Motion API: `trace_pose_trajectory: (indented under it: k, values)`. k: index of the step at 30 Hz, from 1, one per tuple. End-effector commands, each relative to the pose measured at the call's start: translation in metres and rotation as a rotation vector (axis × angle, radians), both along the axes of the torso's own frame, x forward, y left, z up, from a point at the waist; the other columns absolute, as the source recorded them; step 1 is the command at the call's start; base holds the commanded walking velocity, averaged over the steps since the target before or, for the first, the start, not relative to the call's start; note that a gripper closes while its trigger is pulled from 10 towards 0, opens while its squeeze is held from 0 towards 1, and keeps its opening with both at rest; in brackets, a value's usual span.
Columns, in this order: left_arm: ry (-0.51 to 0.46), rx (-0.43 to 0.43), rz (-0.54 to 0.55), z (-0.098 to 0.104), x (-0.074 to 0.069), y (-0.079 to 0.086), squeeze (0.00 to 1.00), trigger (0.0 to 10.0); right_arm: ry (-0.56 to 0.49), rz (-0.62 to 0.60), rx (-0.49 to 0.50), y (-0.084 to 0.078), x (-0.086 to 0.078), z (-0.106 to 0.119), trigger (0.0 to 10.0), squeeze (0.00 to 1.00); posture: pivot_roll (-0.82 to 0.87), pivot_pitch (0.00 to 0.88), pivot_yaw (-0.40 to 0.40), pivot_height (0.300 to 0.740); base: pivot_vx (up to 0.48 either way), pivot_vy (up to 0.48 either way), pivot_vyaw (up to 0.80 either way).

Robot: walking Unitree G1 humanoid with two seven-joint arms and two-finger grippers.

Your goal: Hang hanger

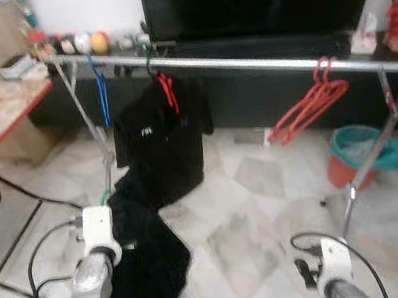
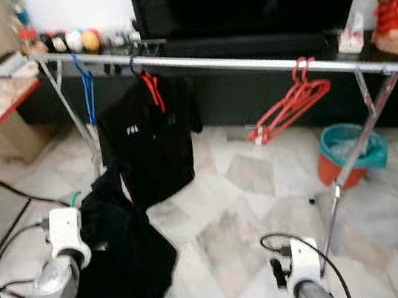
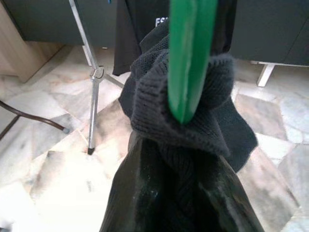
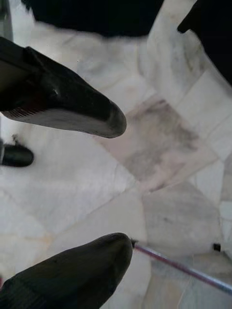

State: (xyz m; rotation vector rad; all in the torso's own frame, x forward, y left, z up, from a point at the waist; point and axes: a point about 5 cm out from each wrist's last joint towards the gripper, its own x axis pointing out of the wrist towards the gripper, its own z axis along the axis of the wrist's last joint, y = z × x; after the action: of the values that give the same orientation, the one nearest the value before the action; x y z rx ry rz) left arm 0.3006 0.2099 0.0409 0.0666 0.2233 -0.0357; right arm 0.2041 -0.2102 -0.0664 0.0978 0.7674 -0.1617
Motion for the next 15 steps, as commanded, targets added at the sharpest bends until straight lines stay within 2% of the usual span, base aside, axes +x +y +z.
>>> trace_pose_trajectory:
  k: [1,10,12,15]
  values:
    - [-0.028,0.001,-0.003,0.007,0.002,0.003,0.0,10.0,-0.002,0.003,0.002,0.001,0.003,0.001,10.0,0.0,0.1,0.0,-0.038,0.74,0.0,0.0,0.0]
    - [-0.022,-0.006,-0.017,0.005,0.001,0.01,0.0,10.0,-0.025,-0.03,0.019,0.002,0.006,0.003,10.0,0.0,0.08,0.0,-0.014,0.74,0.0,0.0,0.0]
    - [-0.03,-0.007,-0.012,0.007,0.004,0.011,0.0,10.0,-0.027,-0.036,0.02,0.002,0.006,0.003,10.0,0.0,0.07,0.0,-0.007,0.74,0.251,0.0,0.0]
    - [-0.052,-0.012,-0.035,0.012,0.006,0.002,0.0,10.0,-0.019,-0.037,0.015,0.001,0.002,0.001,10.0,0.0,0.06,0.0,-0.002,0.74,0.282,0.0,0.0]
